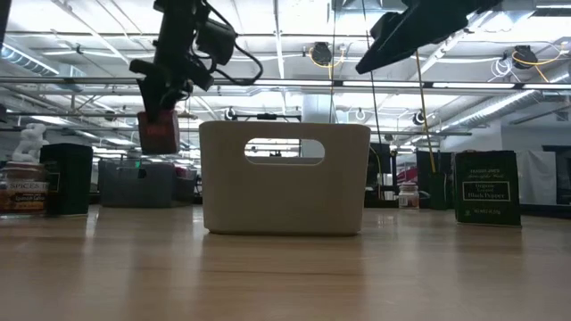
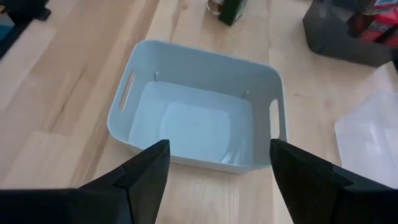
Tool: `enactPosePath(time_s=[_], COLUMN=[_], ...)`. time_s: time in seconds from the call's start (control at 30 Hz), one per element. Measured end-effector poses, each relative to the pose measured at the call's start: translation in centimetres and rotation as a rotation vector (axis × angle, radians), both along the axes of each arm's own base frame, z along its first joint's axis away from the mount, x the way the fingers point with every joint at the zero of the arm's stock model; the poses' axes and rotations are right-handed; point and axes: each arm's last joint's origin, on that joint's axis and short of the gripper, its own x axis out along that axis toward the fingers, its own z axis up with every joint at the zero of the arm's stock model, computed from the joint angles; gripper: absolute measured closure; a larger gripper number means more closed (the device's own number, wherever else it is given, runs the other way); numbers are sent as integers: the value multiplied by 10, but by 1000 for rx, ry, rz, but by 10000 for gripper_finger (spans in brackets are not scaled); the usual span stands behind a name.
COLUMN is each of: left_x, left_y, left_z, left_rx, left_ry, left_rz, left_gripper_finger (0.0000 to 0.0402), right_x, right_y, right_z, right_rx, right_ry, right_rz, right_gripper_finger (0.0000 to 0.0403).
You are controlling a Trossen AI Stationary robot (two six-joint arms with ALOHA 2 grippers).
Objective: Sort spices by type
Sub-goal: Put the red seasoning can into the black transparent bin
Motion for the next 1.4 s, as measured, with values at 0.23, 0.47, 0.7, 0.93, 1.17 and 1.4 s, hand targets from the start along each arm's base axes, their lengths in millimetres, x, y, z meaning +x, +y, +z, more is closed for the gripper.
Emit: enactPosePath(time_s=[0.23, 0.47, 0.7, 0.93, 1.17, 1.4], left_x=[0, -8, -19, -18, -16, -14], left_y=[5, 15, 17, 22, 23, 24], left_z=[-3, -8, -36, -50, -58, -59], left_rx=[-22, -74, -113, -83, -87, -80], left_ry=[12, -15, 54, 17, -5, -27], left_rz=[-10, 36, 59, 33, -9, -30], left_gripper_finger=[173, 173, 173, 173, 173, 165], right_x=[4, 5, 8, 20, 43, 52], right_y=[1, 1, -1, -8, -19, -32], right_z=[-9, -10, -6, -3, -26, -35], right_rx=[-14, -4, -44, -126, -186, -206], right_ry=[39, 41, -19, -127, -103, -94], right_rz=[3, -10, -90, -190, -202, -237], right_gripper_finger=[145, 145, 145, 145, 145, 145])
